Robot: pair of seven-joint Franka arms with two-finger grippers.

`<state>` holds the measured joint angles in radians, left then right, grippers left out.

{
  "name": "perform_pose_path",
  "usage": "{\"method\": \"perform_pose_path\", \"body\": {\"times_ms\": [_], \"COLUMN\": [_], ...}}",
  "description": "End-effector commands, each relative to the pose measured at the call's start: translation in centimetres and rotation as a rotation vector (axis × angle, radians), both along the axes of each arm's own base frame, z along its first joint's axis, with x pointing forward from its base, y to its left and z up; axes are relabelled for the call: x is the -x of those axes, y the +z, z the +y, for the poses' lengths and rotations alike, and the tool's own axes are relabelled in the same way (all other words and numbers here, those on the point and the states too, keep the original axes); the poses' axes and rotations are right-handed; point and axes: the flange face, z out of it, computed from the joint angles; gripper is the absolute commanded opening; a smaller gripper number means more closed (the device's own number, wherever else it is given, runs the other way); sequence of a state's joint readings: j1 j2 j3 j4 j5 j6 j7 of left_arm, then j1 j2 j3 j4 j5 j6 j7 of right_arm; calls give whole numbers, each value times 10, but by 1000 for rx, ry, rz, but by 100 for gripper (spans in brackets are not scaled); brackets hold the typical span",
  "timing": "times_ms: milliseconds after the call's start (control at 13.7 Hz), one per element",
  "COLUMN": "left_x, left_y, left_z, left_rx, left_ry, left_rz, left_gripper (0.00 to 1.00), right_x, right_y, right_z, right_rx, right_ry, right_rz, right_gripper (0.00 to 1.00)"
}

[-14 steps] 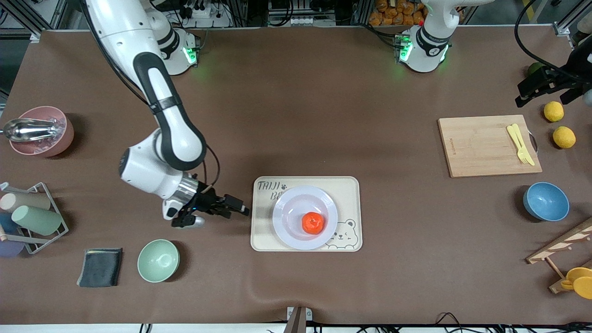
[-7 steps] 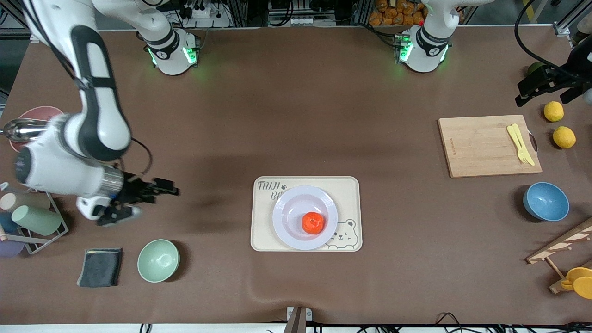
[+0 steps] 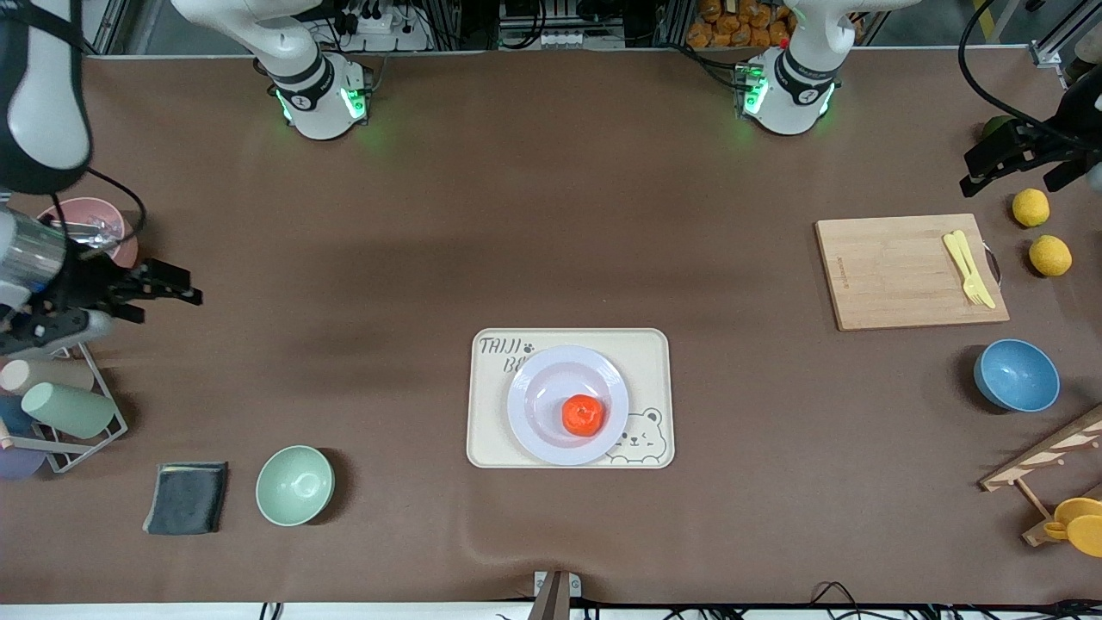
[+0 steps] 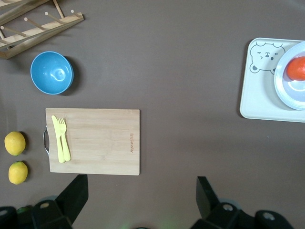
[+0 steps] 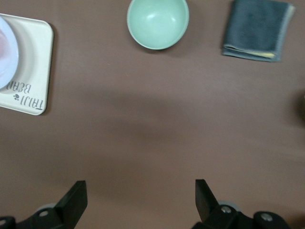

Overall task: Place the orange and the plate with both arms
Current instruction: 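Open the right gripper and withdraw it from the plate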

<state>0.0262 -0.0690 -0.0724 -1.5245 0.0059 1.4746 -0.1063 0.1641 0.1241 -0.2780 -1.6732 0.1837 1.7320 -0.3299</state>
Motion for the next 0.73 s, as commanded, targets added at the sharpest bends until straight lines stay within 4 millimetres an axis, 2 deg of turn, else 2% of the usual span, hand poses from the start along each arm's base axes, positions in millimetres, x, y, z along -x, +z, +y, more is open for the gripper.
{"method": "perform_pose_path", "body": {"times_ms": [0,73,219,365,511,658], "left_x": [8,8,9,9,9,9], "left_y": [6,7,7,7,8,7], "left_z": [-1,-2,-1,-1,-1,-3], "left_rx": [12,13,16,16,16,16], "left_ry": [-23,-24,-25,-25,-26,-29], "left_rz": [0,-2,-2,0,-3,0], "left_gripper": [100,100,100,100,100,100], "right_x": [26,31,40,44,54,58], "right_y": [51,68,105,117,132,134], "right_z": [15,17,3,-14,-23,-36], "right_rx": [105,118,119,118,116,116], "right_ry": [-80,-105,-129,-145,-110,-128], "right_rz": [17,34,38,39,6,2], "right_gripper": [100,100,100,100,100,100]}}
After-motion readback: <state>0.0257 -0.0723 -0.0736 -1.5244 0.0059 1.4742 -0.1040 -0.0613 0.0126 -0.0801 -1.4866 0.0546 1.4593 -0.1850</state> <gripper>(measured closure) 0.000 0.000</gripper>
